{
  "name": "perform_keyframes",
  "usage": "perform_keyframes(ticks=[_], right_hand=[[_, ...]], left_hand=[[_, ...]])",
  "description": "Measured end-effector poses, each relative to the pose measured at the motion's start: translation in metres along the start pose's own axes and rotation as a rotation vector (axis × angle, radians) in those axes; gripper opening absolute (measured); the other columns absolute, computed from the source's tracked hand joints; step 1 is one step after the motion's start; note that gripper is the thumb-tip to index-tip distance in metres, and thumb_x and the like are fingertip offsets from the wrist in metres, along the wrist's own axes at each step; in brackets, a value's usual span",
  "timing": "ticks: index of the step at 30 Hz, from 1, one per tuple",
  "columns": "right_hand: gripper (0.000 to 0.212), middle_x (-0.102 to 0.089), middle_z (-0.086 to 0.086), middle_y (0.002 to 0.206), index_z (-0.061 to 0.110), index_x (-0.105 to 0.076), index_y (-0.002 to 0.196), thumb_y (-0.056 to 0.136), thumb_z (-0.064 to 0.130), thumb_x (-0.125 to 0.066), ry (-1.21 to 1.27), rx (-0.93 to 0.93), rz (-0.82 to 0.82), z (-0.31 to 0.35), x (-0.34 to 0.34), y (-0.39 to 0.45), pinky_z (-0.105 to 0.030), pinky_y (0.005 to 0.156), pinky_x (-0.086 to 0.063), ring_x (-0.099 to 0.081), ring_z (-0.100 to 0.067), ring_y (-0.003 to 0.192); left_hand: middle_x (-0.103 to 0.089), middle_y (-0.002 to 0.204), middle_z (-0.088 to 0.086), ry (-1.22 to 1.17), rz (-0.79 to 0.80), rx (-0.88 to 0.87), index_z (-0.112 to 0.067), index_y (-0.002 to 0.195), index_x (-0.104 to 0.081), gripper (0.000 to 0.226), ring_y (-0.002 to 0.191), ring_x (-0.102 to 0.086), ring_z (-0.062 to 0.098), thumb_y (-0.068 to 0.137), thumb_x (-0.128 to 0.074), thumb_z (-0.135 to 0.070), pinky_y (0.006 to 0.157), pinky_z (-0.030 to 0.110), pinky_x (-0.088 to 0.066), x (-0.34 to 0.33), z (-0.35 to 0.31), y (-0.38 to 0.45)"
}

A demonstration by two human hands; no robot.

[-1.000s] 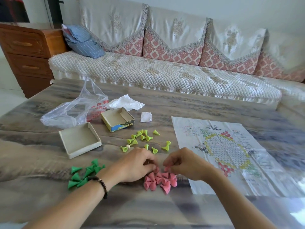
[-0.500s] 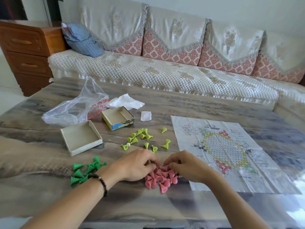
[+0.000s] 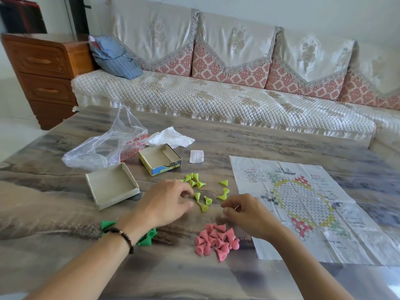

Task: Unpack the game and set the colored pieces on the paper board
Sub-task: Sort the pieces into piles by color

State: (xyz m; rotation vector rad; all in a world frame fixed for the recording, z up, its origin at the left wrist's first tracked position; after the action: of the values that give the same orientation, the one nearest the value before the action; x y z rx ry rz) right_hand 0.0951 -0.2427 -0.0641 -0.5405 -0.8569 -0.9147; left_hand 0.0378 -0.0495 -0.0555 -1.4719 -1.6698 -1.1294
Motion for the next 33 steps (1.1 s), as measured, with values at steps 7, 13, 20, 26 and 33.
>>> perform_keyframes(ticks=[7,13,20,26,33], right_hand=[[0.042,-0.058,0.006,0.106,0.026,-0.061,0.120,0.079,0.034,-0.068,-0.105,0.090,-0.095,0.018,-0.010,0.026,-0.025,0.080,-0.046,-0.056,-0.012,0.093],[0.053,-0.050,0.001,0.114,0.038,-0.051,0.131,0.079,0.037,-0.065,-0.319,0.158,0.004,0.035,-0.034,0.050,-0.035,0.084,-0.045,-0.057,-0.025,0.102],[0.041,-0.056,-0.001,0.110,0.026,-0.061,0.123,0.083,0.026,-0.065,-0.231,0.180,-0.083,0.030,-0.028,0.059,-0.029,0.083,-0.043,-0.058,-0.022,0.103],[0.089,-0.042,-0.002,0.126,0.021,-0.036,0.142,0.069,0.049,-0.078,-0.196,0.060,-0.116,0.007,-0.002,0.046,-0.032,0.092,-0.045,-0.053,-0.022,0.109],[0.072,-0.042,-0.004,0.118,0.013,-0.046,0.117,0.066,0.051,-0.081,-0.230,-0.074,0.044,-0.005,-0.010,0.057,-0.028,0.083,-0.041,-0.047,-0.019,0.099]], left_hand=[[-0.063,0.101,-0.012,0.161,-0.019,0.217,-0.030,0.093,-0.057,0.020,0.095,-0.059,0.013,0.080,-0.070,-0.036,0.076,0.032,-0.050,0.002,0.037,0.003],[-0.054,0.082,-0.015,0.078,0.005,0.128,-0.029,0.084,-0.061,0.016,0.082,-0.052,0.007,0.078,-0.075,-0.027,0.069,0.024,-0.041,-0.006,0.025,0.005],[-0.061,0.089,-0.009,-0.071,-0.046,0.065,-0.022,0.099,-0.065,0.026,0.085,-0.058,0.010,0.077,-0.077,-0.026,0.066,0.018,-0.033,-0.020,0.004,0.017],[-0.044,0.112,-0.011,-0.048,-0.085,0.127,-0.030,0.118,-0.053,0.060,0.092,-0.055,0.009,0.068,-0.081,-0.045,0.077,0.034,-0.049,-0.008,0.011,0.025],[-0.052,0.133,0.001,0.044,0.150,0.270,-0.017,0.143,-0.038,0.100,0.118,-0.052,0.017,0.061,-0.083,-0.053,0.096,0.033,-0.044,-0.011,0.042,0.042]])
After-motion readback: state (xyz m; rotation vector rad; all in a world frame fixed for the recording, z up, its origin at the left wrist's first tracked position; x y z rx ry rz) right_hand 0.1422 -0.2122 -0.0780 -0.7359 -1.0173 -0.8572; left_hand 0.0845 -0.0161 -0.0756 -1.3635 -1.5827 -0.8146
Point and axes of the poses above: each hand's wrist, its own y-axis towards the middle knuckle, its own x-axis out of the back of the hand, z = x × y, the point moved 5 cm from there along y, towards the middle knuckle
